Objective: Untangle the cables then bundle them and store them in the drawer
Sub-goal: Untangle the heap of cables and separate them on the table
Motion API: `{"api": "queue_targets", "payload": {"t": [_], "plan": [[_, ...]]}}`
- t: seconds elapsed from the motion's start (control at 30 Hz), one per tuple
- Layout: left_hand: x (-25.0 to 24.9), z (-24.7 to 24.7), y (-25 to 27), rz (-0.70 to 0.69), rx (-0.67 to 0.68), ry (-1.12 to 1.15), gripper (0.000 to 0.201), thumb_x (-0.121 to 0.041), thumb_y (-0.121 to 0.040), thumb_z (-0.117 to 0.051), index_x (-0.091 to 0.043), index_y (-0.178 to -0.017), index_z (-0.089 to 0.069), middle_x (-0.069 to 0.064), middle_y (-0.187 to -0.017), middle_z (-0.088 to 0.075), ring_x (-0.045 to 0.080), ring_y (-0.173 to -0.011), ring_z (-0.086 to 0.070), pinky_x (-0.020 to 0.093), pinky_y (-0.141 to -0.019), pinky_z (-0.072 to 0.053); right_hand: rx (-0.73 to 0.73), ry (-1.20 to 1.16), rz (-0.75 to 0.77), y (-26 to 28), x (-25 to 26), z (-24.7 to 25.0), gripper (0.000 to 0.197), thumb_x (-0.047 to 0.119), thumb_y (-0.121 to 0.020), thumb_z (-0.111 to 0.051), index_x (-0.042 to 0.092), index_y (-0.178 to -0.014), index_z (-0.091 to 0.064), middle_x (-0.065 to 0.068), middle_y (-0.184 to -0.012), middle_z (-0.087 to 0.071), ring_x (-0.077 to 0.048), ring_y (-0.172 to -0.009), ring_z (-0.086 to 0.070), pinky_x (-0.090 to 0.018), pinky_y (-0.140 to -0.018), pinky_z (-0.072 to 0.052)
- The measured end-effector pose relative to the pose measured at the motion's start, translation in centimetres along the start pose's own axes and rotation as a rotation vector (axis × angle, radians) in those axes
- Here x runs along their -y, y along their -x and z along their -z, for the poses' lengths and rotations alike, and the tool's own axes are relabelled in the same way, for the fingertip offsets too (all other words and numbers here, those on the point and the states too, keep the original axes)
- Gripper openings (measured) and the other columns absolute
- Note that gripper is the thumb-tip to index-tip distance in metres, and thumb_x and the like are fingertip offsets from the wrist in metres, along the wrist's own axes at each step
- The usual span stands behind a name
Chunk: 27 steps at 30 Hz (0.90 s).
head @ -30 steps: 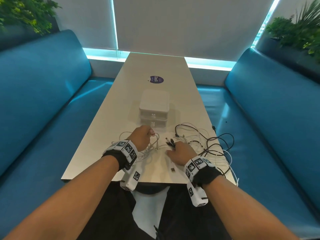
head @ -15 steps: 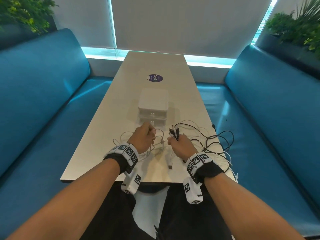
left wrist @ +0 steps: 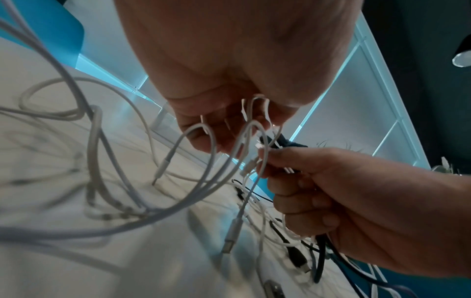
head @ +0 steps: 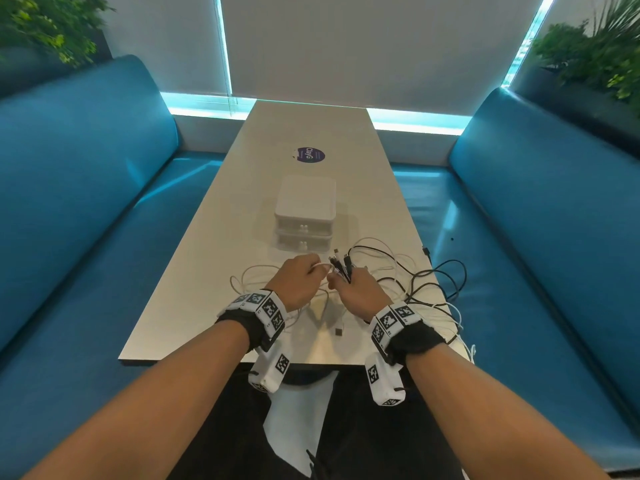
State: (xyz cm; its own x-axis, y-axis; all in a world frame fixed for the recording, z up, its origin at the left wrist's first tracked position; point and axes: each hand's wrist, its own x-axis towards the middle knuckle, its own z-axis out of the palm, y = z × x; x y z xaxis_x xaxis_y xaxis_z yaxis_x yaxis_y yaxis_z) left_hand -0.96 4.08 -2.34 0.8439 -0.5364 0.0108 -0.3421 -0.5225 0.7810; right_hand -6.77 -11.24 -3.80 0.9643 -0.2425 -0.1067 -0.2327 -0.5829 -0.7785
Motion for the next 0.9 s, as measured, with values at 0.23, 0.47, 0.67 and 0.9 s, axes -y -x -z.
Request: {"api": "queue_targets", "payload": {"t": [0.23,0.47,0.67,0.9], "plan": [[0.6,-0.8,0.6,-0.093,0.113,0.095,0.027,-0.025,-0.105,-0.044,-0.017,-0.088,-0.063,-0.009,-0.074,-0.06,0.005,-0.068,-0.058,0.025,-0.07,-0.048,-0.017,-0.241,-0.178,-0.5,0.1,-0.2,0.03,0.03,-0.088,-0.045,0.013,-0.082,-0.068,0.005,-0.059,-0.049,-0.015,-0.056,-0.043,-0.031,-0.056,-0.033],[0.9,-0.5,0.6,-0.092,0.077,0.067,0.021,-0.024,-0.101,-0.053,-0.021,-0.098,-0.073,-0.003,-0.086,-0.072,0.015,-0.077,-0.069,0.037,-0.079,-0.056,-0.022,-0.312,-0.209,-0.5,0.3,0.2,0.042,0.047,-0.092,-0.046,0.015,-0.077,-0.07,0.007,-0.053,-0.049,-0.014,-0.05,-0.043,-0.028,-0.049,-0.033],[0.7,-1.1,0.5,-0.167,0.12,-0.182,0.023,-0.026,-0.102,-0.053,-0.012,-0.097,-0.07,0.001,-0.083,-0.064,0.022,-0.08,-0.062,0.039,-0.077,-0.05,-0.004,-0.414,-0.247,-0.5,0.5,0.0,0.032,0.027,-0.088,-0.037,0.011,-0.078,-0.063,0.0,-0.052,-0.044,-0.013,-0.043,-0.035,-0.027,-0.045,-0.026],[1.2,-2.1,0.4,-0.293,0.178,-0.389,0.021,-0.022,-0.101,-0.05,-0.017,-0.102,-0.07,0.004,-0.09,-0.062,0.025,-0.084,-0.059,0.041,-0.078,-0.048,-0.012,-0.139,-0.097,-0.4,0.6,0.9,0.02,0.018,-0.084,-0.058,0.015,-0.065,-0.057,-0.002,-0.058,-0.052,-0.017,-0.056,-0.048,-0.032,-0.056,-0.039]]}}
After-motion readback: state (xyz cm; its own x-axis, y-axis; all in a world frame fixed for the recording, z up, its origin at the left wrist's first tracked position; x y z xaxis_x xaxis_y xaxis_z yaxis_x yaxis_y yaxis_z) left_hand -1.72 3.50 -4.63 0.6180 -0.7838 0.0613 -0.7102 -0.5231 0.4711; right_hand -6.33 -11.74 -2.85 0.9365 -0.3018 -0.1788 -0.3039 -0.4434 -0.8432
